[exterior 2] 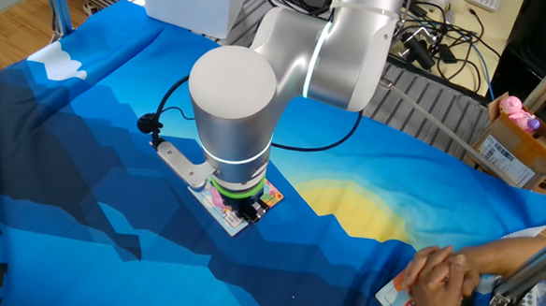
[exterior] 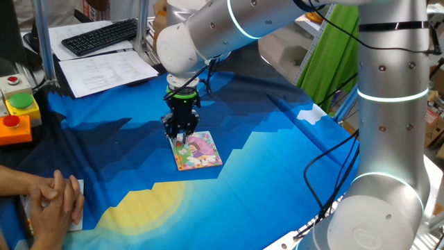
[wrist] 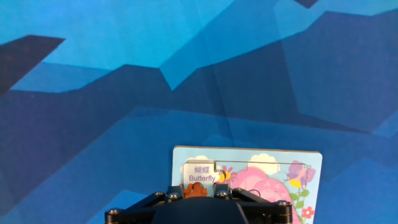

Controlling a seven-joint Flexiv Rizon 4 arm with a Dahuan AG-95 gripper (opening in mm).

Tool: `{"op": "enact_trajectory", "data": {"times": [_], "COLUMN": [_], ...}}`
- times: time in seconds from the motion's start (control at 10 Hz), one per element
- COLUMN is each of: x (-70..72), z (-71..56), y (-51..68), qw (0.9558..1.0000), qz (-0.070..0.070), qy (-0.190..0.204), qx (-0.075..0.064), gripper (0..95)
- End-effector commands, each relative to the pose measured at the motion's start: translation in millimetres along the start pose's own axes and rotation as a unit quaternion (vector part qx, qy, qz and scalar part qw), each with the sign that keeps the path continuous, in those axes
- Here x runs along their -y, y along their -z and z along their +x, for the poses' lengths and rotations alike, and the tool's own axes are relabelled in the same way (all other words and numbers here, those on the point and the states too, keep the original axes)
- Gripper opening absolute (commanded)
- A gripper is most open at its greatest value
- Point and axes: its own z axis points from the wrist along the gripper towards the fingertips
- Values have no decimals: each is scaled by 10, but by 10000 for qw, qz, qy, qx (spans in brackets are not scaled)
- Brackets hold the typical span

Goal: Assemble one piece of a puzzle

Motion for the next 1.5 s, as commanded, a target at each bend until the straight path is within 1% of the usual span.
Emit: {"op": "enact_trajectory", "data": {"times": [0.1, 0.3, 0.5, 0.8, 0.9, 1.0, 1.5], "x": [9, 36, 36, 32, 28, 19, -2], "z": [-5, -17, -17, -14, -9, -3, 11], "y": [-9, -12, -13, -14, -12, -8, -22], "qw": [10000, 10000, 10000, 9999, 9999, 9999, 10000], "qz": [16, 7, -16, -41, -66, -63, -56], "qy": [5, 39, 33, 54, 39, 32, -16], "qx": [-3, -20, -26, -83, -89, -96, -53], "gripper": [0, 0, 0, 0, 0, 0, 0]}}
